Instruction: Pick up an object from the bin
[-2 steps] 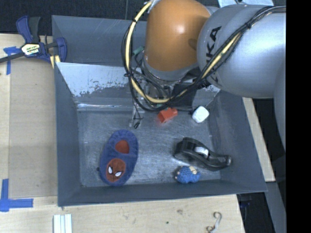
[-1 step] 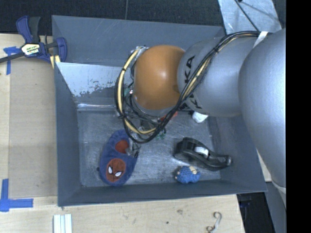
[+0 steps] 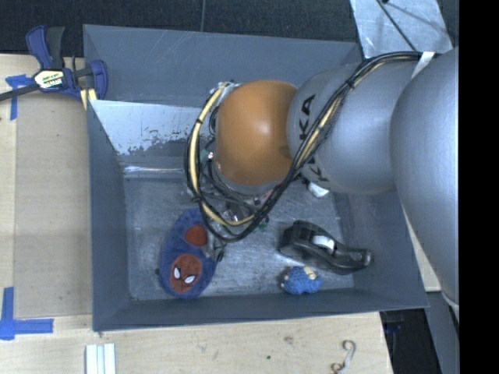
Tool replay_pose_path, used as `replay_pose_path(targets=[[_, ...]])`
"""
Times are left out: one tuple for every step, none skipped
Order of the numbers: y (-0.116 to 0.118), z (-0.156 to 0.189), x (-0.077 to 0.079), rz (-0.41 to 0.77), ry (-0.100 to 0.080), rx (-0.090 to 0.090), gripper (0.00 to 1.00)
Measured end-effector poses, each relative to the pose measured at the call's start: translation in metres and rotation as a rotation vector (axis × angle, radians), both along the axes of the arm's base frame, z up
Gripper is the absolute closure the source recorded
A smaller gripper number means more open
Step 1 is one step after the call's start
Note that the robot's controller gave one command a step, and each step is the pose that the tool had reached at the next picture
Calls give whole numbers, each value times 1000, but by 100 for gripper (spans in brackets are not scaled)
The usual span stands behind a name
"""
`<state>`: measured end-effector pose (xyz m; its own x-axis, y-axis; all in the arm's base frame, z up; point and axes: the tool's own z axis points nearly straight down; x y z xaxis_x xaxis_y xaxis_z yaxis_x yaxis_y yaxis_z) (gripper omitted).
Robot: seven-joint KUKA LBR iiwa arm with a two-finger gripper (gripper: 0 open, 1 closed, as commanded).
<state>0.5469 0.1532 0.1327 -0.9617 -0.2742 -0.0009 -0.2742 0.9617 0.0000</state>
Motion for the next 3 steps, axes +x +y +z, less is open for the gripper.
replay_pose_path(targets=[[-27, -65, 25, 90, 6, -1, 0], [-25, -60, 29, 89, -9, 4, 100], [-18, 106, 20, 65, -11, 2, 100]])
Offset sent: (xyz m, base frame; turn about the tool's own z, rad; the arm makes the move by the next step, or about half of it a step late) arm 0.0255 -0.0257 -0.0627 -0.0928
